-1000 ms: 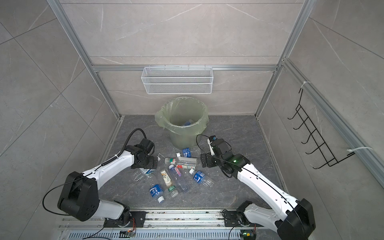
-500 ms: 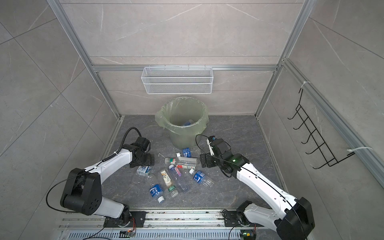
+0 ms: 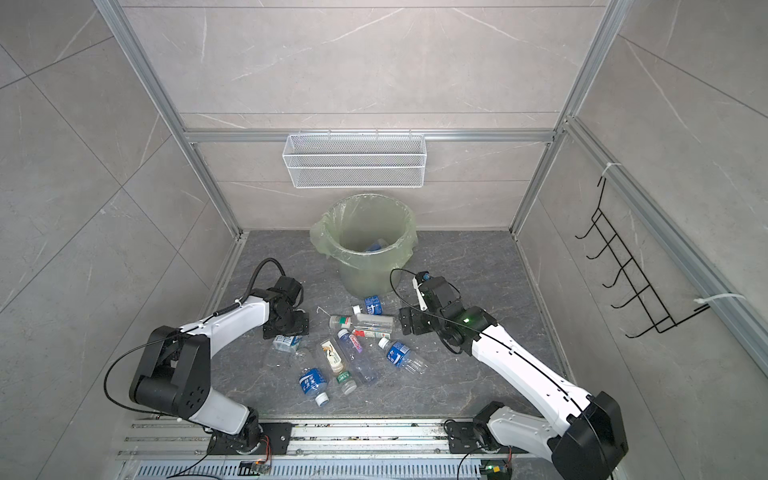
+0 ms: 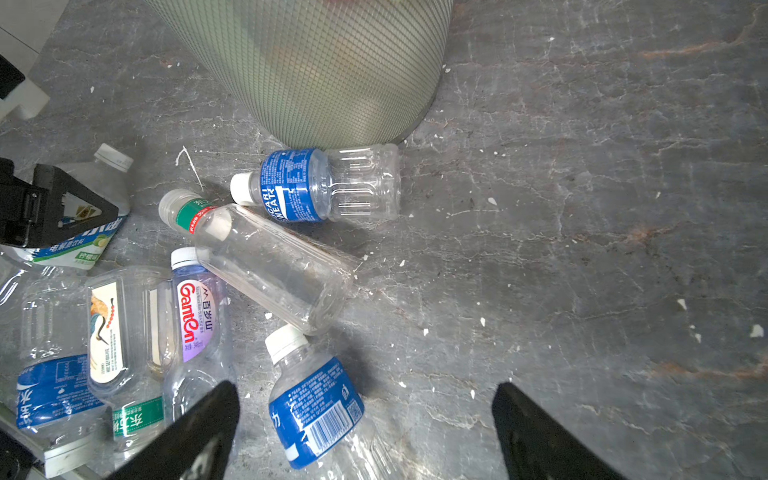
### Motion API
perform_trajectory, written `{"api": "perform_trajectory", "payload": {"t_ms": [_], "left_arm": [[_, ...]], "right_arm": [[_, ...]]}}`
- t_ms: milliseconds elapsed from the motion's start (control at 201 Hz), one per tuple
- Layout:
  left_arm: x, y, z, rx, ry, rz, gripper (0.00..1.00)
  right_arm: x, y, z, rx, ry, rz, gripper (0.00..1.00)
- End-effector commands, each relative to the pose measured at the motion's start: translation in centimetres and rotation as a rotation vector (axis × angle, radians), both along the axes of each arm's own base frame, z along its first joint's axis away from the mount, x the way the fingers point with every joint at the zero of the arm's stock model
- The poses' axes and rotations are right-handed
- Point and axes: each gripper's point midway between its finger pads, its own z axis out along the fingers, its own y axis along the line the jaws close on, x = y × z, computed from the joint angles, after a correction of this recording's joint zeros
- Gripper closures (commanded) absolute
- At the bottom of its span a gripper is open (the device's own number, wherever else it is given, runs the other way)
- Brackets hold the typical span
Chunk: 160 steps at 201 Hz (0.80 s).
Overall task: Throw the plastic bottles in the bin
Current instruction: 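Lower the left gripper onto the green-and-white labelled bottle and close it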
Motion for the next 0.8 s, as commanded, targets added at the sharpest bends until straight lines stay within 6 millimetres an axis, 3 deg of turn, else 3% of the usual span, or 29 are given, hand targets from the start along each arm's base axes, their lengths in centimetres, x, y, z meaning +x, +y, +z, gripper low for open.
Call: {"api": "perform_trajectory", "payload": {"t_ms": [0,468,791], "left_arm": [[0.5,-0.2,0.3,-0.013,0.006,0.005,0.15],[0.6,0.3,0.8,0.014,-0.014,0.013,0.38],[0.3,1.5,4.9,0.018,-0.175,0.055,0.42]], "right_arm": [[0.0,0.5,-0.2,0.014,0.009,0.004,0.04],[0.0,0.6,-0.5,0.015,0.019,0.006,0.05],[0.0,0.7,-0.6,0.029,0.018,0.007,0.05]]}}
